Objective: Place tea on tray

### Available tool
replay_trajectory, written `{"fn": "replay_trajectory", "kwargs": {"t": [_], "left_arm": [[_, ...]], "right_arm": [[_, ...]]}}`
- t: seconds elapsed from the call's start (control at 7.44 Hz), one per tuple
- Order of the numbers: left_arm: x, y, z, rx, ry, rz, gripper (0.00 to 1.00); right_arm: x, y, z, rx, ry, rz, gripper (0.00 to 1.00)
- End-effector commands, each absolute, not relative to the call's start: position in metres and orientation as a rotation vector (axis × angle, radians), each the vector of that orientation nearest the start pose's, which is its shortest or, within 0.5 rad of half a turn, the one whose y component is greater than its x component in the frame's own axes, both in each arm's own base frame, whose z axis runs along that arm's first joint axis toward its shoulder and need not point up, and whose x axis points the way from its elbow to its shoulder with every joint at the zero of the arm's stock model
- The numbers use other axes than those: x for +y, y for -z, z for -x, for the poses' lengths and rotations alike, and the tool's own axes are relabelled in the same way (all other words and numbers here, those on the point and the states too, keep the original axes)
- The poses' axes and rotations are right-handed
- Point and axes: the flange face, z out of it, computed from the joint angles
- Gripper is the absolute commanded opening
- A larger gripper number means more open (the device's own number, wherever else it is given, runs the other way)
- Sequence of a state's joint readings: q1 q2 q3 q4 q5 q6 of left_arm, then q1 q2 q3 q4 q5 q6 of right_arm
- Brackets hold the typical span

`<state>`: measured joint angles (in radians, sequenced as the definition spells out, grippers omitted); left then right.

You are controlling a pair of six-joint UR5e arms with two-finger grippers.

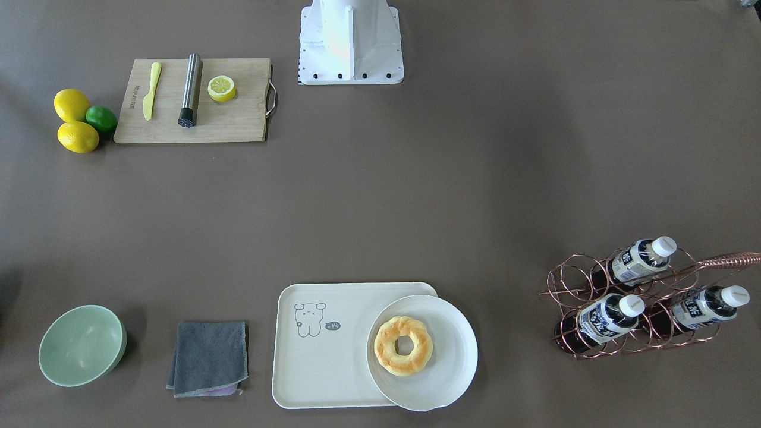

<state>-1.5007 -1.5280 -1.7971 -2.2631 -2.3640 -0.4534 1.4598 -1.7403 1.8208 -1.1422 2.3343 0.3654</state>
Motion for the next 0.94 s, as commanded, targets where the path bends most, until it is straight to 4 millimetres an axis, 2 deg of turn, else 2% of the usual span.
{"fn": "replay_trajectory", "kwargs": {"t": [0.0,0.13,0.27,0.54,0.67,0.81], "left_arm": [[-0.508,-0.462,-0.057,0.840,0.154,-0.694,0.97],[-0.505,-0.446,-0.086,0.849,0.202,-0.705,0.97],[-0.502,-0.437,-0.107,0.823,0.232,-0.742,0.97],[-0.497,-0.433,-0.162,0.775,0.241,-0.787,0.97],[-0.499,-0.432,-0.185,0.764,0.239,-0.798,0.97],[-0.509,-0.434,-0.202,0.755,0.246,-0.802,0.93]], "right_arm": [[-0.445,-0.564,-0.012,-0.844,-0.043,-0.297,1.00],[-0.444,-0.565,-0.012,-0.843,-0.044,-0.294,1.00],[-0.443,-0.566,-0.012,-0.841,-0.041,-0.296,1.00],[-0.443,-0.566,-0.012,-0.843,-0.041,-0.294,1.00],[-0.443,-0.566,-0.012,-0.843,-0.042,-0.295,1.00],[-0.444,-0.569,-0.012,-0.840,-0.043,-0.292,1.00]]}}
